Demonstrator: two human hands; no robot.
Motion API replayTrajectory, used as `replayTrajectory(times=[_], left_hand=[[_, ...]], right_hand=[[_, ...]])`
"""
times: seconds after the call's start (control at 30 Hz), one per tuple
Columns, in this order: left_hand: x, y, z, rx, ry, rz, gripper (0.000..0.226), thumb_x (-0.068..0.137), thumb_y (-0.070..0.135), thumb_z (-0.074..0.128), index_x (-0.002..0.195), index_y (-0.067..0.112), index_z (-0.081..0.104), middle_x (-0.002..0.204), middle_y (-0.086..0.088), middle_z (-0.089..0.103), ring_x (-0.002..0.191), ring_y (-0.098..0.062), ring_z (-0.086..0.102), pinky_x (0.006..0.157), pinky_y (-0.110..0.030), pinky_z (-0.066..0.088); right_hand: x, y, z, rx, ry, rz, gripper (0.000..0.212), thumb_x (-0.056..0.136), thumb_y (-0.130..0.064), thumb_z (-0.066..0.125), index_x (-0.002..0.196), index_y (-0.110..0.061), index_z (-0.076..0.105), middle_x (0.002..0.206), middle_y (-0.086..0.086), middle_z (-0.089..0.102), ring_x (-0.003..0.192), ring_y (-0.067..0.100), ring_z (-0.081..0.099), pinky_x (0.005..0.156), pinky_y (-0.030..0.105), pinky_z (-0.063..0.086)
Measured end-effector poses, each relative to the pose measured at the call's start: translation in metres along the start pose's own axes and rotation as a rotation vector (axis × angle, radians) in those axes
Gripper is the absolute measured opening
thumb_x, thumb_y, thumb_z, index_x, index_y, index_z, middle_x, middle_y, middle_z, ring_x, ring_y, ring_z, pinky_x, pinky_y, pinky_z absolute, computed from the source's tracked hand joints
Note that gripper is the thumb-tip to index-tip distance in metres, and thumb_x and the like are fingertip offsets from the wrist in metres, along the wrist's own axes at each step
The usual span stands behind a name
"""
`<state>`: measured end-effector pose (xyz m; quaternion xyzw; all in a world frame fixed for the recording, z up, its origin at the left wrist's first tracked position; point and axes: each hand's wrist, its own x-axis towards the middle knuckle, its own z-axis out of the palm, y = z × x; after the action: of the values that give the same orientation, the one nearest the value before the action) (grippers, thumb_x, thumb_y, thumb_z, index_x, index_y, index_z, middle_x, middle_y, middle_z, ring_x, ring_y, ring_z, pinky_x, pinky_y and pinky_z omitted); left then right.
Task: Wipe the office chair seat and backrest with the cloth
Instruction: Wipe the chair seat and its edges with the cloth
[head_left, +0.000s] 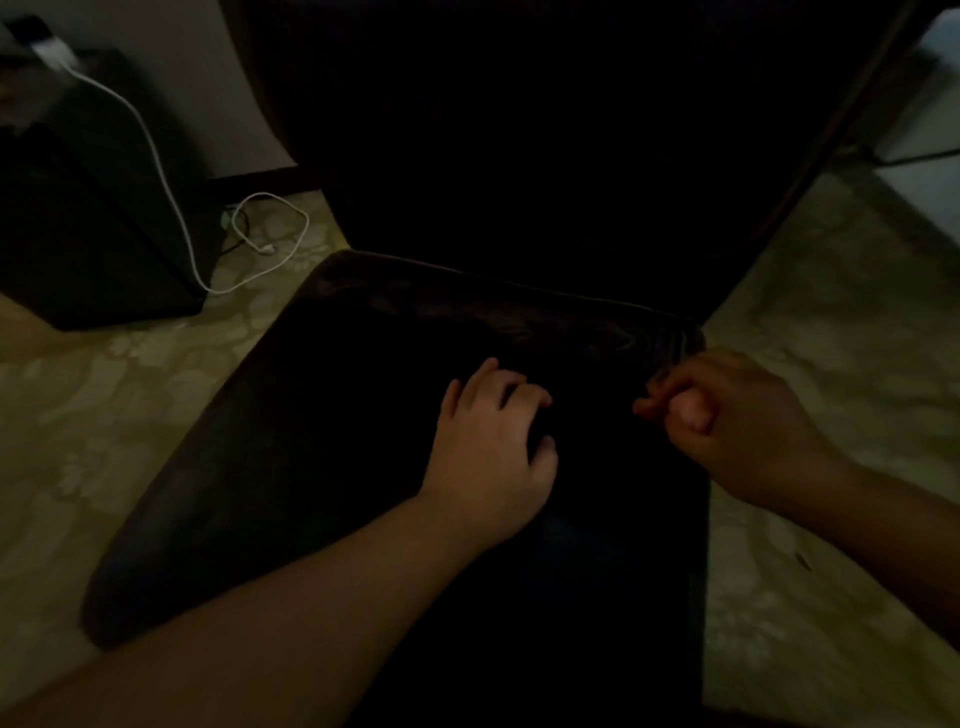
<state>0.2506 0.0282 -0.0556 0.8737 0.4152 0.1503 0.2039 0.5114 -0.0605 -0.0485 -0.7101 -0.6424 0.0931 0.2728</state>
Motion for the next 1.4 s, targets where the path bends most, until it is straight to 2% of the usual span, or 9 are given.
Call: replayTrajectory(times=[0.17,0.4,0.57,0.67,0.83,0.97,1.03,1.23,1.4], left_hand=[[0.001,0.005,0.035,0.091,-0.017,0.08,0.036,0.095,0.034,0.055,0.127,0.022,0.063,0.125,-0.005,0.06,0.136,-0.027,0.05,0.116,-0.054,0.039],[0.001,0.006,0.042,0.141,-0.012,0.094,0.038,0.094,0.033,0.052,0.129,0.022,0.061,0.122,-0.004,0.062,0.137,-0.03,0.05,0.118,-0.055,0.035],[-0.001,0.004,0.044,0.123,0.007,0.071,0.04,0.092,0.037,0.052,0.127,0.021,0.064,0.123,-0.005,0.06,0.137,-0.03,0.05,0.119,-0.052,0.034],[-0.006,0.005,0.044,0.114,-0.001,0.097,0.037,0.094,0.038,0.05,0.126,0.024,0.064,0.125,-0.003,0.059,0.14,-0.028,0.048,0.12,-0.053,0.034],[-0.003,0.003,0.048,0.153,0.03,0.113,0.032,0.091,0.035,0.053,0.115,0.02,0.068,0.118,-0.006,0.061,0.135,-0.032,0.053,0.115,-0.055,0.037],[-0.003,0.003,0.047,0.129,0.038,0.117,0.032,0.086,0.035,0.056,0.111,0.018,0.067,0.114,-0.008,0.062,0.13,-0.034,0.055,0.115,-0.055,0.038],[-0.003,0.003,0.046,0.098,0.035,0.127,0.03,0.087,0.035,0.057,0.11,0.02,0.068,0.114,-0.006,0.063,0.131,-0.032,0.055,0.115,-0.053,0.038],[-0.002,0.0,0.045,-0.025,0.047,0.086,0.029,0.085,0.035,0.059,0.107,0.022,0.073,0.111,-0.002,0.064,0.128,-0.025,0.057,0.118,-0.048,0.038],[0.016,-0.01,0.007,-0.529,0.131,-0.132,0.01,0.087,0.014,0.066,0.091,0.019,0.074,0.093,0.007,0.068,0.09,-0.004,0.063,0.083,-0.015,0.048]], right_hand=[[-0.018,0.019,0.018,-0.063,-0.132,-0.136,0.021,0.082,-0.012,0.078,0.099,-0.024,0.076,0.111,-0.006,0.062,0.101,0.015,0.058,0.082,0.026,0.047],[0.06,0.016,0.047,-0.253,0.062,0.029,0.019,0.085,-0.024,0.057,0.092,-0.011,0.069,0.098,0.011,0.057,0.093,0.034,0.056,0.074,0.034,0.046],[0.039,0.014,0.032,-0.096,-0.153,-0.154,0.014,0.081,-0.032,0.05,0.08,-0.026,0.063,0.095,-0.002,0.056,0.087,0.02,0.057,0.071,0.031,0.048],[0.03,0.037,0.022,-0.114,-0.12,-0.055,0.015,0.079,-0.034,0.049,0.076,-0.024,0.06,0.09,-0.003,0.054,0.079,0.018,0.056,0.068,0.031,0.048],[0.083,-0.005,0.062,-0.289,-0.035,0.107,0.023,0.088,-0.034,0.048,0.089,-0.018,0.064,0.099,0.007,0.054,0.096,0.03,0.054,0.077,0.037,0.047],[0.058,-0.018,0.055,-0.147,-0.275,-0.277,0.032,0.085,-0.038,0.038,0.085,-0.019,0.064,0.09,-0.003,0.049,0.086,0.019,0.048,0.076,0.037,0.047],[0.05,0.005,0.042,-0.191,-0.297,-0.329,0.029,0.086,-0.034,0.045,0.086,-0.018,0.068,0.089,0.0,0.056,0.084,0.022,0.054,0.076,0.037,0.047],[0.135,-0.028,0.086,-0.263,-0.093,0.031,0.008,0.088,-0.018,0.066,0.084,-0.012,0.064,0.096,0.01,0.053,0.095,0.035,0.056,0.072,0.037,0.047],[0.103,-0.03,0.076,-0.132,-0.299,-0.239,0.022,0.083,-0.034,0.057,0.09,-0.019,0.072,0.094,-0.001,0.054,0.087,0.022,0.055,0.074,0.037,0.05]])
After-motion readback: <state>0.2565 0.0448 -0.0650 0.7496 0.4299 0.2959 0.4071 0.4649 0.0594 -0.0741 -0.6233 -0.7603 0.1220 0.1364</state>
